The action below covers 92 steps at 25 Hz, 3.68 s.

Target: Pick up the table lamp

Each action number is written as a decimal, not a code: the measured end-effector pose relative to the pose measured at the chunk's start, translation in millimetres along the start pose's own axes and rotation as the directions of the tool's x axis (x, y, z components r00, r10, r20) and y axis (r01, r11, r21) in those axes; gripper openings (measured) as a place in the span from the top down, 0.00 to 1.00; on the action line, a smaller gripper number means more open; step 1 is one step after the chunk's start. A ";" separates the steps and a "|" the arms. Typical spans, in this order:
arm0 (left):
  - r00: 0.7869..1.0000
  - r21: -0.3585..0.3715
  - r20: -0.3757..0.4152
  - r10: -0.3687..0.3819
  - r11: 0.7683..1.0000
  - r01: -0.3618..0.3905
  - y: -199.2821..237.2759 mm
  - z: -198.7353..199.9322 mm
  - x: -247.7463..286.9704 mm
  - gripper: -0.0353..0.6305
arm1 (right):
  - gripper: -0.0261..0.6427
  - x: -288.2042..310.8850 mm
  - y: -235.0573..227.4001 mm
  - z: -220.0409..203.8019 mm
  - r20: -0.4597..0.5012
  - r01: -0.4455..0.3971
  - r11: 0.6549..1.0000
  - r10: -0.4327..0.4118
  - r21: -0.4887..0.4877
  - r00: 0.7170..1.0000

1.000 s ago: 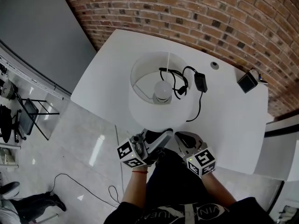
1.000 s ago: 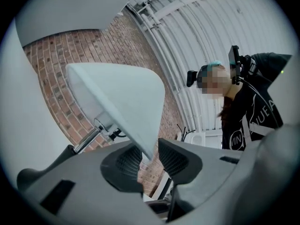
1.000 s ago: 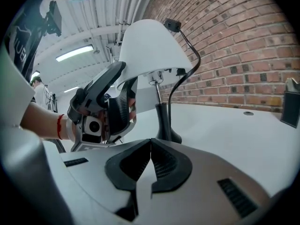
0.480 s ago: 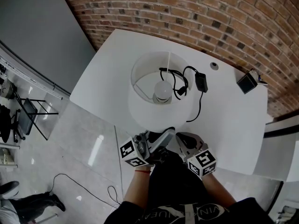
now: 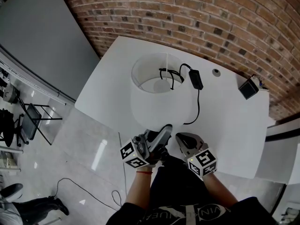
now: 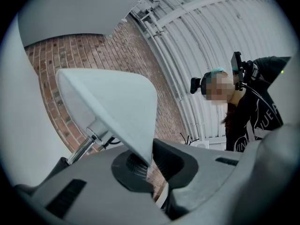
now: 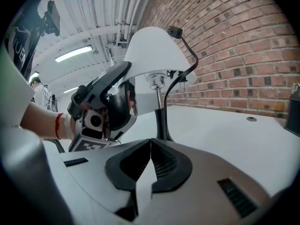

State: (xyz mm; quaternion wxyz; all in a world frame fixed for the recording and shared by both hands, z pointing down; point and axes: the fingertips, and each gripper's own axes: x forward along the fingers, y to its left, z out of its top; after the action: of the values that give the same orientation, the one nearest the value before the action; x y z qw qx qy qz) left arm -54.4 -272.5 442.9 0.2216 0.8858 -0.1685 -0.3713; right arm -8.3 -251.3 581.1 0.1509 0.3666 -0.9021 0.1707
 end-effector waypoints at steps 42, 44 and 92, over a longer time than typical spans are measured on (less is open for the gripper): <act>0.996 -0.032 -0.052 0.066 0.997 -0.068 64.9 53.1 42.4 0.93 | 0.76 123.2 -42.1 41.7 -0.203 0.028 1.000 -0.030 -0.012 0.979; 0.996 -0.035 -0.056 0.064 0.997 -0.066 63.3 52.9 43.5 0.93 | 0.76 124.8 -42.0 40.2 -0.210 0.024 1.000 -0.023 0.000 0.978; 0.993 0.127 -0.094 -0.073 0.988 0.084 -21.4 93.6 121.6 0.93 | 0.75 71.3 -47.9 155.8 0.137 0.074 0.994 -0.063 -0.077 0.989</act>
State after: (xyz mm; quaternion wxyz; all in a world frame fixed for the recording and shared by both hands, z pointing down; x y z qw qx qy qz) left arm -38.9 -335.8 302.4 0.1556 0.9201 -0.1474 -0.3278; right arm -46.0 -392.2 479.3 0.1103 0.4015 -0.9033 0.1033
